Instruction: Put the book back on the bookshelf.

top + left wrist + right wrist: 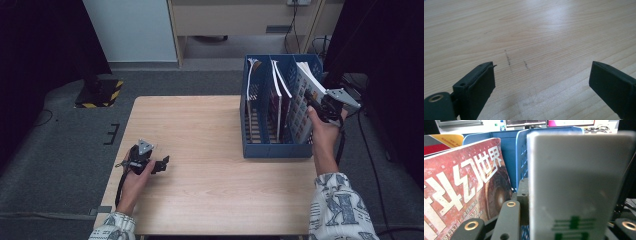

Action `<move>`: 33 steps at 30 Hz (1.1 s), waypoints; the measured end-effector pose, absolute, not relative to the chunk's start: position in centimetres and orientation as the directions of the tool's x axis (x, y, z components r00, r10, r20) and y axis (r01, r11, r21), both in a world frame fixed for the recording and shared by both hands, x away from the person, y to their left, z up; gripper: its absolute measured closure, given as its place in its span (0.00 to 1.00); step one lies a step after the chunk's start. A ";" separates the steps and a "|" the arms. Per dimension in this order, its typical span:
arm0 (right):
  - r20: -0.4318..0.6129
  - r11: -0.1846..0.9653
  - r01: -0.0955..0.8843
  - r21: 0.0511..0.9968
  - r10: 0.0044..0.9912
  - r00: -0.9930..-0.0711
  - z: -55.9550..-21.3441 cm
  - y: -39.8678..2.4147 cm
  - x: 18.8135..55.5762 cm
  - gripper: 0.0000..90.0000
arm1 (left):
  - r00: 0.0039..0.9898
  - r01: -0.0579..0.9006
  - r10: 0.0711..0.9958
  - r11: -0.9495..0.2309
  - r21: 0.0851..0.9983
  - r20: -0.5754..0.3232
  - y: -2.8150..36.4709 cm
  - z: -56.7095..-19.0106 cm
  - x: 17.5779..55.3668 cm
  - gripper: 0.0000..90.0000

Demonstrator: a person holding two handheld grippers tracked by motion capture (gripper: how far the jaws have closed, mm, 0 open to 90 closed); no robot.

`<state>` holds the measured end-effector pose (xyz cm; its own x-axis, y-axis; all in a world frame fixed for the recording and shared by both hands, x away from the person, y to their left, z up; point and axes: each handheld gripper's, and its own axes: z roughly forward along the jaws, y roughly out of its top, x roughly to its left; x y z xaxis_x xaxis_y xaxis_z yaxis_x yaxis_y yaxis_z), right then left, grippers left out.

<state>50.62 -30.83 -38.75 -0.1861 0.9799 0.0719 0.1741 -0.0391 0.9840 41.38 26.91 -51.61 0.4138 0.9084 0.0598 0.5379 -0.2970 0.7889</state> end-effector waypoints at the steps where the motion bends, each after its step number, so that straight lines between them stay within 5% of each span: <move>1: 0.068 -0.036 0.175 0.984 0.982 -0.178 -38.7 -30.8 50.6 0.81 | 0.414 0.538 0.908 -0.298 0.789 0.060 26.9 -51.6 41.4 0.07; 33: -0.004 0.016 0.135 0.991 0.996 -0.093 -38.4 -30.0 52.6 0.82 | 0.418 0.534 0.907 -0.287 0.795 0.047 26.9 -51.4 41.6 0.07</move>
